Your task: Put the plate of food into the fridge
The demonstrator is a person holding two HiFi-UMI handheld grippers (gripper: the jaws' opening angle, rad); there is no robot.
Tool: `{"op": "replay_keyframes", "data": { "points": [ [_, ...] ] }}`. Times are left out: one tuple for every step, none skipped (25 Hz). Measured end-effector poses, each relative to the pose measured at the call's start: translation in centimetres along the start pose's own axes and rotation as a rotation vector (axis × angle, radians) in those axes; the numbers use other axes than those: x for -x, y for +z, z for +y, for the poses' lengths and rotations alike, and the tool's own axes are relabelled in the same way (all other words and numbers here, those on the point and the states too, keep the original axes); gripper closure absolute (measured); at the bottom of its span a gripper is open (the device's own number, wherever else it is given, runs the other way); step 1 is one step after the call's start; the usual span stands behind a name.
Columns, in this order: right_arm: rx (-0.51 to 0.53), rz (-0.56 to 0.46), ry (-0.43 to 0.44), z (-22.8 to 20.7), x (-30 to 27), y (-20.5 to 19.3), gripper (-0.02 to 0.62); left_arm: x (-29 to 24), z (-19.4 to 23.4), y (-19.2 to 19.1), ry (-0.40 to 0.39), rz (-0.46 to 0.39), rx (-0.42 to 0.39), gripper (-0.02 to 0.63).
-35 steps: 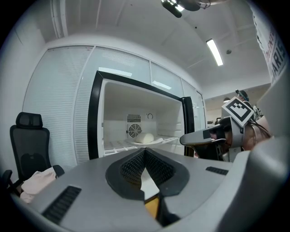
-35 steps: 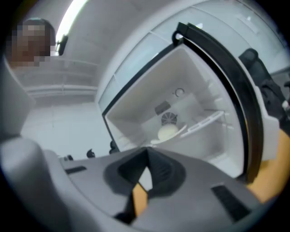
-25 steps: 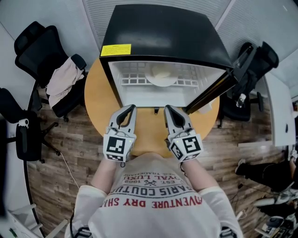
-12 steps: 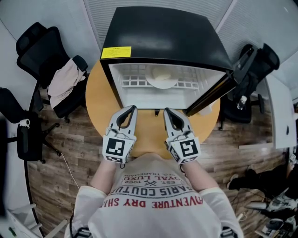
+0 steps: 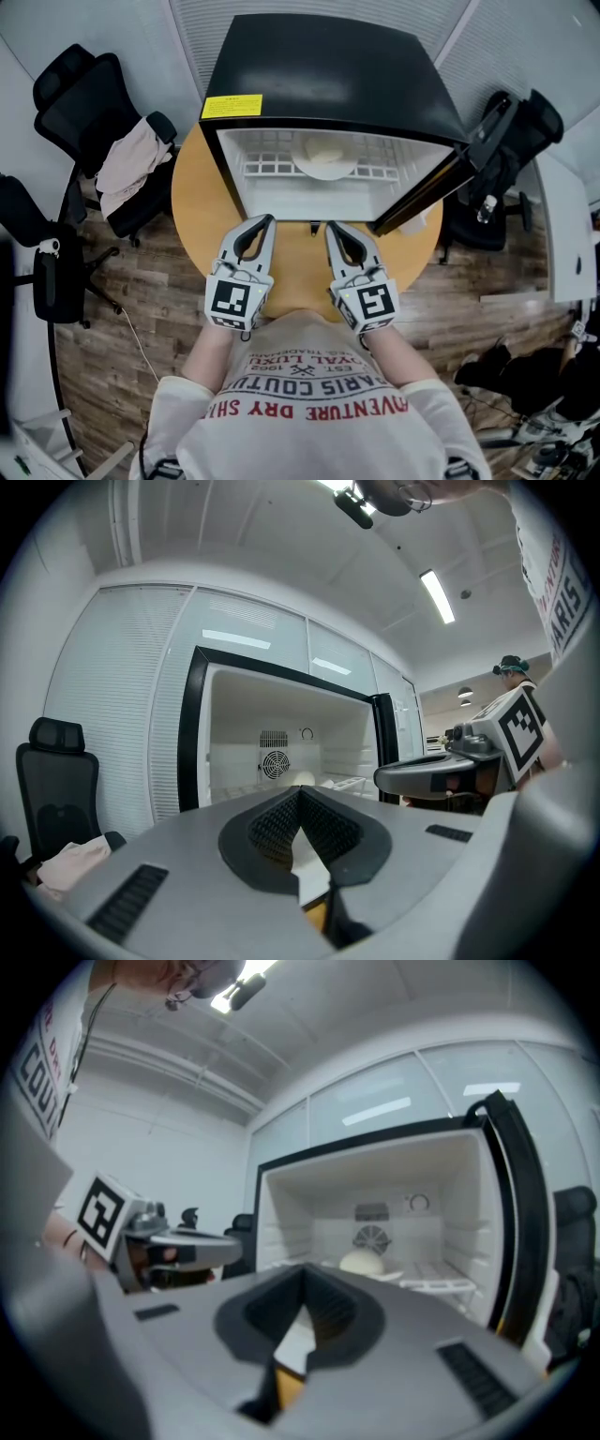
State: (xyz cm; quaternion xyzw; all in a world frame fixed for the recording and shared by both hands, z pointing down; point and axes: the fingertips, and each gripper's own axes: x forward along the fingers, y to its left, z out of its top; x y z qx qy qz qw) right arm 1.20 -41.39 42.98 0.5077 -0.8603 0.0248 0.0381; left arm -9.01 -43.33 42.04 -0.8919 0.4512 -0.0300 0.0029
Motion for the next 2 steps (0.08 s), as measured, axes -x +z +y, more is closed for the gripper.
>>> {"op": "replay_keyframes", "data": {
  "points": [
    [0.002,0.000,0.001,0.03,0.01,0.01,0.568,0.03,-0.01,-0.02,0.001,0.000,0.000,0.572],
    [0.004,-0.001,0.002,0.07,0.01,0.03,0.568,0.06,-0.02,-0.03,0.003,0.000,0.000,0.572]
  ]
}}
